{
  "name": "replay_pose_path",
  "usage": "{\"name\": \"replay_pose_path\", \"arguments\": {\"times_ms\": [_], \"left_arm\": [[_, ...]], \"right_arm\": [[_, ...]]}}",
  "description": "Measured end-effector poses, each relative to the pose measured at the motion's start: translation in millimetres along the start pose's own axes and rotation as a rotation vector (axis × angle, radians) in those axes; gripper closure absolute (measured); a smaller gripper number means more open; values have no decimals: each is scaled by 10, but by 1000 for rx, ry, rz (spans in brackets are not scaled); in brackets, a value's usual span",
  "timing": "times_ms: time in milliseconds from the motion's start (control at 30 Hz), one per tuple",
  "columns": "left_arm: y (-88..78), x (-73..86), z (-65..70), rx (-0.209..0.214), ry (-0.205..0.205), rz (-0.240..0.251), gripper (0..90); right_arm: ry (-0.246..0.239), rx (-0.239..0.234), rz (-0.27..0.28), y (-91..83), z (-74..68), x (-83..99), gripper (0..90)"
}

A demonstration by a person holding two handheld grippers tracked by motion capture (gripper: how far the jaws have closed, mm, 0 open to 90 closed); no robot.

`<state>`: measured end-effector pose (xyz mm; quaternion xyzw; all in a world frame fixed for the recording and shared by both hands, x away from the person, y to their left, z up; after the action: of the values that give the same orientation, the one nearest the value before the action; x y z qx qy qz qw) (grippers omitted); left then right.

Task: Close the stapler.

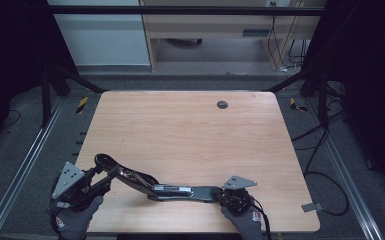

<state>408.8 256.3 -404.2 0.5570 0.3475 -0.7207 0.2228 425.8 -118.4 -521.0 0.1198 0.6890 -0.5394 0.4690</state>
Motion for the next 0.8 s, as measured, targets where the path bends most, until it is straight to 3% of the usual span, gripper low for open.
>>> {"name": "replay_pose_path", "arguments": {"times_ms": [800], "left_arm": [[6, -41, 113, 19, 4, 9, 564]], "right_arm": [[36, 7, -2, -29, 75, 35, 900]]}}
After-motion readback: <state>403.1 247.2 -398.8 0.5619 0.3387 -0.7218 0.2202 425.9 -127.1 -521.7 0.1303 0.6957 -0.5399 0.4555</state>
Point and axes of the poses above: each handheld gripper's, and its own axes: y roughly forward along the jaws, x roughly out of its underside, z roughly to its right, the point moved 4 cm from there along y, roughly forward along the jaws, and after that the axes turned 13 degrees about x, right-handed, at the moved point
